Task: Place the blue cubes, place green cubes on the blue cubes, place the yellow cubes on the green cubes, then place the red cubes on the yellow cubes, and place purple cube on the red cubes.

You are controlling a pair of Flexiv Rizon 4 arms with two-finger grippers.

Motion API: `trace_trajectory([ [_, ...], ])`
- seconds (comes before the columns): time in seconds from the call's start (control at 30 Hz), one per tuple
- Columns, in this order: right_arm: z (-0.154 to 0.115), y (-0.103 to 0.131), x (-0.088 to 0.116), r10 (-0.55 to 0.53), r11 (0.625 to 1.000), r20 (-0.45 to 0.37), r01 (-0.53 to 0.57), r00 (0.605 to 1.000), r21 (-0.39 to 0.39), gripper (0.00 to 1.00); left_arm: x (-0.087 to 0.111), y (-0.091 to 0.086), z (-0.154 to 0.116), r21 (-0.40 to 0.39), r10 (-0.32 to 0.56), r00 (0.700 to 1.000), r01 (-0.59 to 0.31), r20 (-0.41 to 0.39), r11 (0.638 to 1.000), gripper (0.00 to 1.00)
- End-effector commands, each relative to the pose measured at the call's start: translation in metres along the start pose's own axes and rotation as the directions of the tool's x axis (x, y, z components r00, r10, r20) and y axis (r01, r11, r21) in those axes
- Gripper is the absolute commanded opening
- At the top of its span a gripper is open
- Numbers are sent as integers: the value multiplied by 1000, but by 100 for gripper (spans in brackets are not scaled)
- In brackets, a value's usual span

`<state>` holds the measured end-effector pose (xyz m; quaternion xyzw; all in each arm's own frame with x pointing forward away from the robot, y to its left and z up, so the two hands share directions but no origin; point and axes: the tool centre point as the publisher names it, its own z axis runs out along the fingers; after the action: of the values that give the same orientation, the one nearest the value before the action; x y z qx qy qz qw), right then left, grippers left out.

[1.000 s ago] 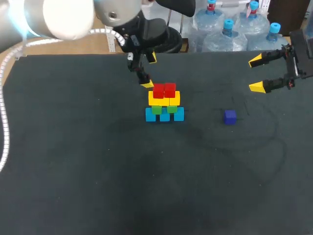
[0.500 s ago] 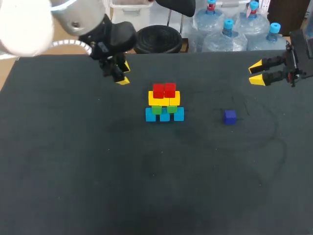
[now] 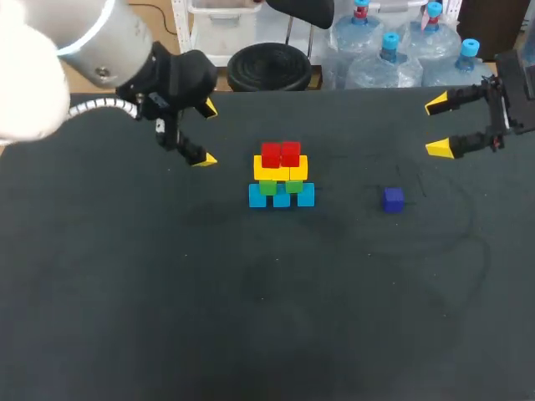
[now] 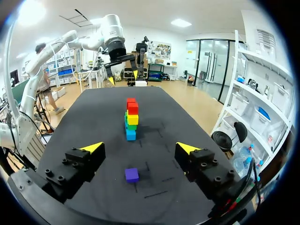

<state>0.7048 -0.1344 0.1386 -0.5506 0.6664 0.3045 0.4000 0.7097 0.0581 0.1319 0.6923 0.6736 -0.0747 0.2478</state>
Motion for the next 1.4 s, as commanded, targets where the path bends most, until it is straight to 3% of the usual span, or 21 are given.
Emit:
trace_trajectory([
  [0.03,1,0,0,-1,1000,1,1,1000,0,100,7,-7,4,-13,-1,998,2,70,1000,96],
  [0.07,1,0,0,-1,1000,1,1,1000,0,100,7,-7,5,-16,-2,997,3,72,1000,82],
  [0.1,1,0,0,-1,1000,1,1,1000,0,100,7,-7,5,-18,-5,997,6,75,1000,38],
  [0.13,1,0,0,-1,1000,1,1,1000,0,100,6,-7,6,-16,-5,997,7,74,1000,16],
  [0.2,1,0,0,-1,1000,1,1,1000,0,100,6,-7,8,-11,-11,997,12,75,1000,0],
  [0.57,1,0,0,-1,1000,1,1,1000,0,100,4,-7,22,33,18,995,-22,100,999,0],
  [1.4,1,0,0,-1,1000,1,1,1000,0,100,-24,-15,48,105,51,988,-66,147,992,0],
])
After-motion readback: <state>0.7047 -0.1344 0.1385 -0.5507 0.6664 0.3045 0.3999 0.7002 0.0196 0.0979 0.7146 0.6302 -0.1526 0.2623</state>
